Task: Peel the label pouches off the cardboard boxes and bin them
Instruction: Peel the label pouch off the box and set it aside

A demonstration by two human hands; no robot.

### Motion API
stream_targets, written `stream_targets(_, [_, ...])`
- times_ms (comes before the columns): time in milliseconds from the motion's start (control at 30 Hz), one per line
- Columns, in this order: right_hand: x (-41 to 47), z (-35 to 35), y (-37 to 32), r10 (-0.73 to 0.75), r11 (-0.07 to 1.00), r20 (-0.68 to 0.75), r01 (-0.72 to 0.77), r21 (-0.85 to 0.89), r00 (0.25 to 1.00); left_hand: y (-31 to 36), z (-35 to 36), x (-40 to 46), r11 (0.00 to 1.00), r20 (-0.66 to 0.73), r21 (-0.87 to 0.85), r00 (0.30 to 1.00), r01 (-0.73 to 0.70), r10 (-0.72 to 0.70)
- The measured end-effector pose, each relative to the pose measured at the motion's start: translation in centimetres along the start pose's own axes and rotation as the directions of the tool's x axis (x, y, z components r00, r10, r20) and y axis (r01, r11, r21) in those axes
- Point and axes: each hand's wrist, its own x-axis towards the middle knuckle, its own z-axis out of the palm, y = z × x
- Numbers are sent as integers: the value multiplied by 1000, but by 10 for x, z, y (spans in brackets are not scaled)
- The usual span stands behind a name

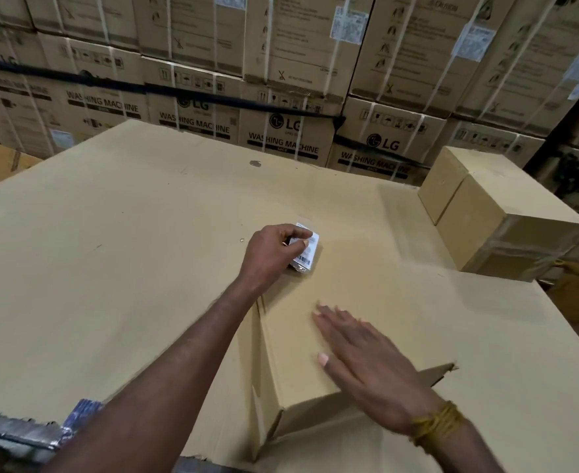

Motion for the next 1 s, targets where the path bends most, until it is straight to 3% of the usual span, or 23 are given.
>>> stream_targets(167, [50,-5,10,189,982,-84,-188,10,978,-1,-3,1,1000,-4,6,1000,12,-12])
stream_targets(367, [-7,9,-20,26,999,-28,-25,32,999,-1,0,0,1000,0,-19,1000,17,-17])
stream_targets(467, [-6,1,-3,70,997,21,-70,11,997,-1,1,0,1000,17,19,1000,0,0])
stream_targets(633, [56,-2,-7,172,985,-62,-171,17,983,-1,-1,1,999,15,41,1000,9,-9])
stream_targets(867, [-1,9,-24,83,996,-28,-83,-19,996,0,-1,0,1000,17,26,1000,12,-12])
stream_targets(1000, [40,1,-17,128,992,-25,-127,16,991,-1,0,1,999,28,41,1000,6,-7])
